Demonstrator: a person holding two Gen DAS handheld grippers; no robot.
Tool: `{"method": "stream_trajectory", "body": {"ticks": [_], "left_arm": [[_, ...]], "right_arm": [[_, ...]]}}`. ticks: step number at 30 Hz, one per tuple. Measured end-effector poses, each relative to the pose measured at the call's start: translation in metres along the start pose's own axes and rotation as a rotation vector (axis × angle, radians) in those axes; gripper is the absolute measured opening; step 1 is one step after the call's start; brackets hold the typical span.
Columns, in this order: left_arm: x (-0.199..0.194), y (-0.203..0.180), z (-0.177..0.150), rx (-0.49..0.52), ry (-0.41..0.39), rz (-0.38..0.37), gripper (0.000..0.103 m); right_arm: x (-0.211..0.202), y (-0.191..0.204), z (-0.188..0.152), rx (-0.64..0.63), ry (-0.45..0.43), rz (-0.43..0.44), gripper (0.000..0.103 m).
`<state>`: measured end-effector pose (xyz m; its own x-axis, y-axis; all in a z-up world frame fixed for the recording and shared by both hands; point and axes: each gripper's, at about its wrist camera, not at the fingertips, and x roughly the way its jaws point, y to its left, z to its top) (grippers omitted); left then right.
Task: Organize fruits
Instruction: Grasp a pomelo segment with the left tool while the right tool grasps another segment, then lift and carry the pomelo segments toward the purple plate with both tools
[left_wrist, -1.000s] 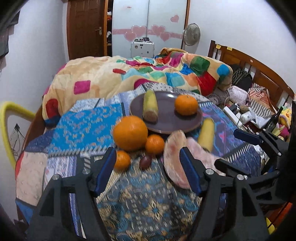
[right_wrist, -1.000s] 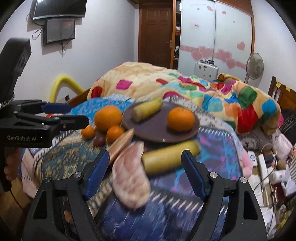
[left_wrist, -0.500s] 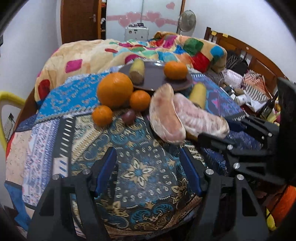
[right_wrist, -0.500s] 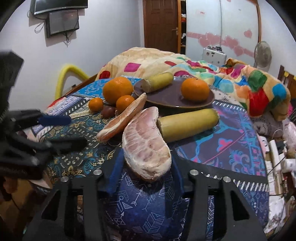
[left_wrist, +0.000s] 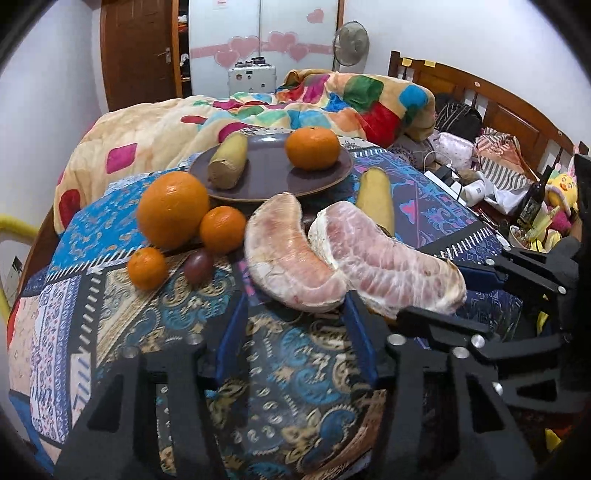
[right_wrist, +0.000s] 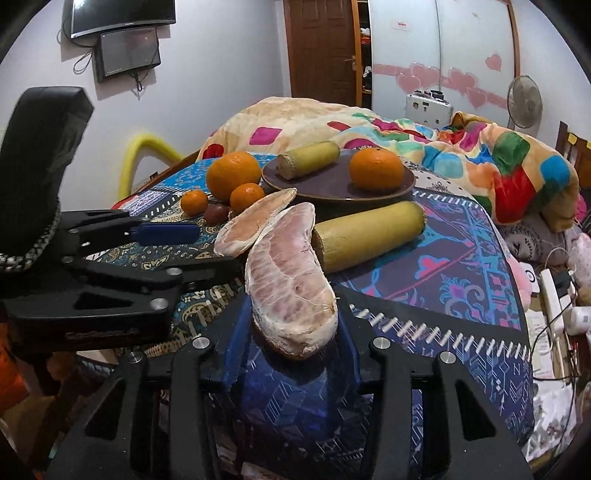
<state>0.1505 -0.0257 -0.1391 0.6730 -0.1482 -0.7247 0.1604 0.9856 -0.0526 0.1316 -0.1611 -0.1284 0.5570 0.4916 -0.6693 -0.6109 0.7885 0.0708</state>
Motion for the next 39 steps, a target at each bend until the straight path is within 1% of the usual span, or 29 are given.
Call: {"method": "stream_trajectory", "body": {"ticks": [1, 6, 11, 12, 14, 16, 21, 23, 26, 29, 30, 32, 34, 35, 39], "left_arm": [[0.001, -0.001, 0.000, 0.000, -0.003, -0.004, 0.043], [0.000, -0.007, 0.000, 0.005, -0.020, 0.020, 0.040], [-0.015, -0.001, -0.006, 0.015, -0.045, 0.069, 0.020], [-0.018, 0.003, -0.007, 0.009, -0.044, 0.075, 0.019], [-0.024, 0.013, -0.010, -0.011, -0.040, 0.086, 0.012], [-0.029, 0.025, -0.014, -0.037, -0.032, 0.081, 0.010], [-0.048, 0.047, -0.028, -0.091, -0.020, 0.054, 0.009], [-0.055, 0.053, -0.036, -0.106, -0.011, 0.040, 0.009], [-0.064, 0.057, -0.045, -0.111, -0.003, 0.034, 0.009], [-0.066, 0.058, -0.047, -0.107, 0.018, 0.005, 0.009], [-0.067, 0.058, -0.047, -0.101, 0.020, 0.014, 0.009], [-0.066, 0.057, -0.045, -0.092, 0.018, 0.029, 0.010], [-0.061, 0.057, -0.041, -0.089, 0.031, 0.016, 0.011], [-0.059, 0.056, -0.039, -0.087, 0.038, 0.010, 0.013], [-0.041, 0.052, -0.031, -0.057, 0.067, 0.006, 0.016]], "right_arm": [[0.000, -0.001, -0.001, 0.003, 0.000, 0.000, 0.040], [-0.003, -0.007, -0.004, 0.035, 0.003, 0.019, 0.040], [-0.004, -0.004, -0.004, 0.031, 0.005, 0.009, 0.040], [-0.004, -0.004, -0.004, 0.030, 0.007, 0.008, 0.040], [-0.007, -0.004, -0.004, 0.032, 0.010, 0.014, 0.039], [-0.009, -0.004, -0.005, 0.034, 0.014, 0.018, 0.038], [-0.015, -0.002, -0.007, 0.035, 0.026, 0.031, 0.034], [-0.017, -0.002, -0.008, 0.032, 0.032, 0.029, 0.034], [-0.020, -0.001, -0.009, 0.018, 0.039, 0.017, 0.034], [-0.021, -0.001, -0.008, 0.017, 0.051, 0.012, 0.034], [-0.020, -0.002, -0.007, 0.019, 0.057, 0.010, 0.034], [-0.017, -0.002, -0.004, 0.017, 0.060, -0.005, 0.038], [-0.015, -0.003, -0.002, 0.019, 0.057, -0.013, 0.050], [-0.015, -0.003, -0.001, 0.021, 0.056, -0.011, 0.051], [-0.008, -0.002, 0.003, 0.005, 0.055, -0.023, 0.055]]}}
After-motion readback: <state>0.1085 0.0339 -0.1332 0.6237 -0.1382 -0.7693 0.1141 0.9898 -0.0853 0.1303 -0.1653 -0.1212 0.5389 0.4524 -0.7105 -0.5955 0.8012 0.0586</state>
